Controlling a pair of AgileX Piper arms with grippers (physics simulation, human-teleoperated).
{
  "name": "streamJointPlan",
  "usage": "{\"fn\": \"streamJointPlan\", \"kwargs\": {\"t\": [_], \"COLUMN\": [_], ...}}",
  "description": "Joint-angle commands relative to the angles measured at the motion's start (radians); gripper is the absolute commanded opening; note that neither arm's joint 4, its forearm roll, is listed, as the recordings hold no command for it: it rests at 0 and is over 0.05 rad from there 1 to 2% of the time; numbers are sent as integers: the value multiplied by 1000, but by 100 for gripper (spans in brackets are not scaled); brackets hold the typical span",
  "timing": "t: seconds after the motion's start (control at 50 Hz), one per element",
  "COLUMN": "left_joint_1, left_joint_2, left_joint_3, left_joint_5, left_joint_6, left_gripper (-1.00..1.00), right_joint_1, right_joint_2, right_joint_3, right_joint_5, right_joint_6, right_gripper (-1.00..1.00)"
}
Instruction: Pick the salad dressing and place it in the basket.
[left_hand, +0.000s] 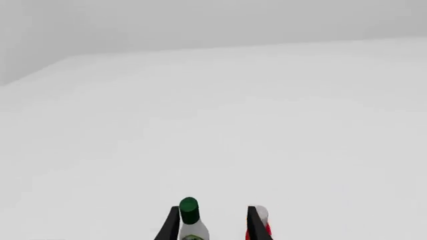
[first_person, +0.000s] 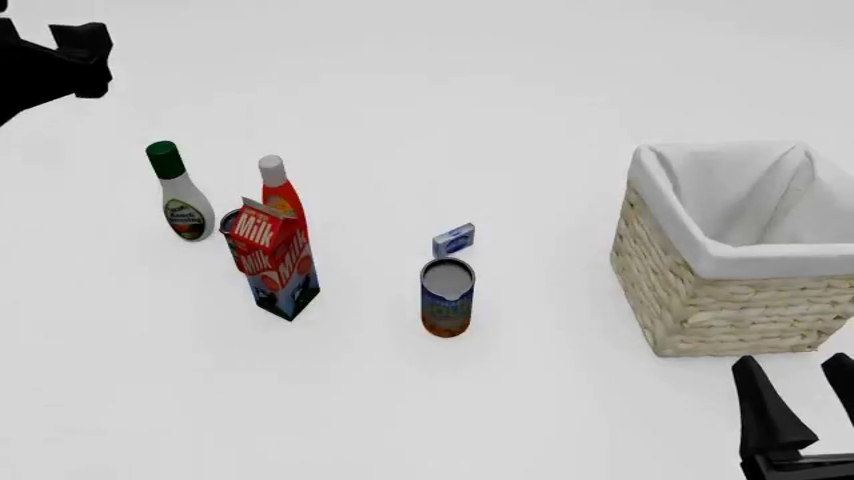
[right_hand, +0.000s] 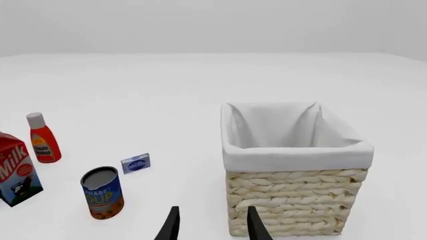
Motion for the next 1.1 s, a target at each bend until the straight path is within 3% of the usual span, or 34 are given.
{"fn": "streamJointPlan", "kwargs": {"t": [0.02,0.26,0.34,0.54,0.62,1.1], "left_joint_1": [48,88,102,117,117,137], "left_joint_2": [141,301,370,448,485,679], "left_joint_3": [-139,-286,-355,-416,-450,-576], "left_joint_5": [33,59,94,100,112,128], "left_joint_6": [4,45,-6,-22,-65,-82], "left_gripper": [100,100,100,100,100,100], "right_joint_1": [1,9,15,23,26,33], "right_joint_2": [-1,0,1,1,0,-2], "right_joint_3": [2,1,2,-3,-4,-8], "right_joint_5": [-2,1,0,3,4,6], "right_joint_6": [2,2,-1,-4,-2,-4], "right_gripper": [100,100,100,100,100,100]}}
